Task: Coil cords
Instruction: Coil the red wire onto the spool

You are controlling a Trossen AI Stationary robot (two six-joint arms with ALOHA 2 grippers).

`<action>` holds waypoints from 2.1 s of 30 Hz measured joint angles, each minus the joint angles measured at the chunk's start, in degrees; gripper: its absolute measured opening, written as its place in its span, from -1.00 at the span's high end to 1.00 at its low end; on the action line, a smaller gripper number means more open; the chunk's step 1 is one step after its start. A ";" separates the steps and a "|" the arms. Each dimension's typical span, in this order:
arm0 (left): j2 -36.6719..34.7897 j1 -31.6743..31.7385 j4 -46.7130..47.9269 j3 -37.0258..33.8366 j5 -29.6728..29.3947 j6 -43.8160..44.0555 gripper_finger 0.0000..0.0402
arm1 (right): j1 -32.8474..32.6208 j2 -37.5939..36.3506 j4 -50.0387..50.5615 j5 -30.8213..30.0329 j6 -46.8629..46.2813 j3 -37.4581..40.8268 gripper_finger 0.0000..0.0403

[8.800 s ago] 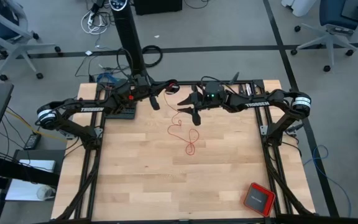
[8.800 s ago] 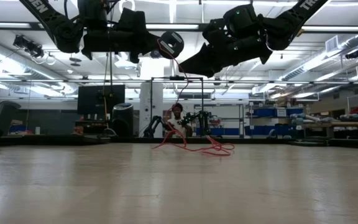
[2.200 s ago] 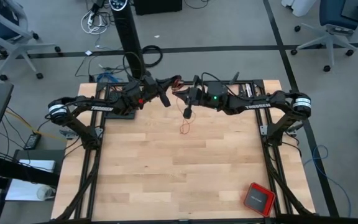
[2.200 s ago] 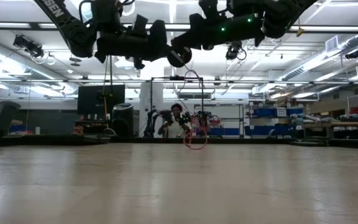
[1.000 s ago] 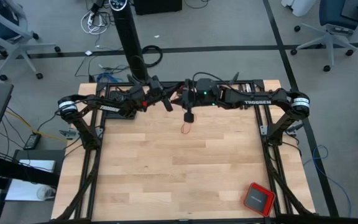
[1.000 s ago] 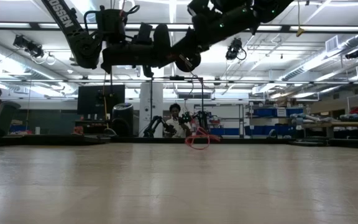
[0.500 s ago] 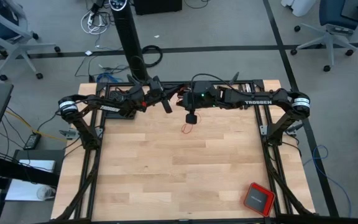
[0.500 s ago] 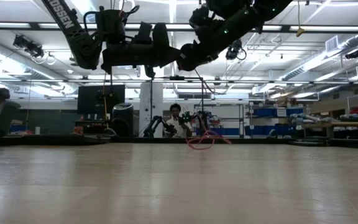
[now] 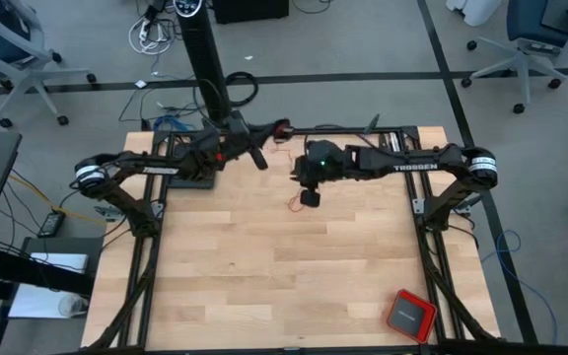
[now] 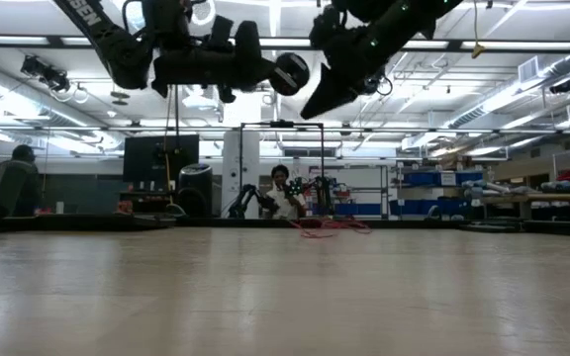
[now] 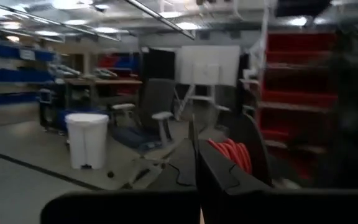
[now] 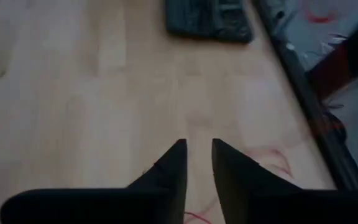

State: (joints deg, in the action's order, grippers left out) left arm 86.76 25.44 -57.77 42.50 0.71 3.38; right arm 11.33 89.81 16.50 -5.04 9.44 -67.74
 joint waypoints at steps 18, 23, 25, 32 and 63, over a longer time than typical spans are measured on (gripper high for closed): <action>-2.38 -0.33 7.48 -0.22 10.13 8.95 1.00 | 0.96 0.01 -35.36 1.23 -7.32 22.47 0.50; -2.38 -0.27 7.63 -0.22 18.21 10.12 1.00 | 3.97 -0.04 -36.74 15.42 -13.90 21.65 0.50; -2.38 -0.28 8.13 -0.22 24.38 6.83 1.00 | 6.46 -0.07 -34.05 24.53 -16.79 20.71 0.51; -2.37 -0.09 16.47 -0.26 29.05 1.03 1.00 | 12.36 -0.12 -28.27 40.93 -24.05 20.30 0.55; -2.28 -0.30 18.66 -0.31 4.41 -1.68 1.00 | 7.22 4.42 -41.91 14.21 -9.02 20.37 0.48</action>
State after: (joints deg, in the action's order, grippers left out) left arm 84.48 25.14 -39.11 42.19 5.12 1.69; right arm 18.54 94.22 -25.41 9.17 0.42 -47.37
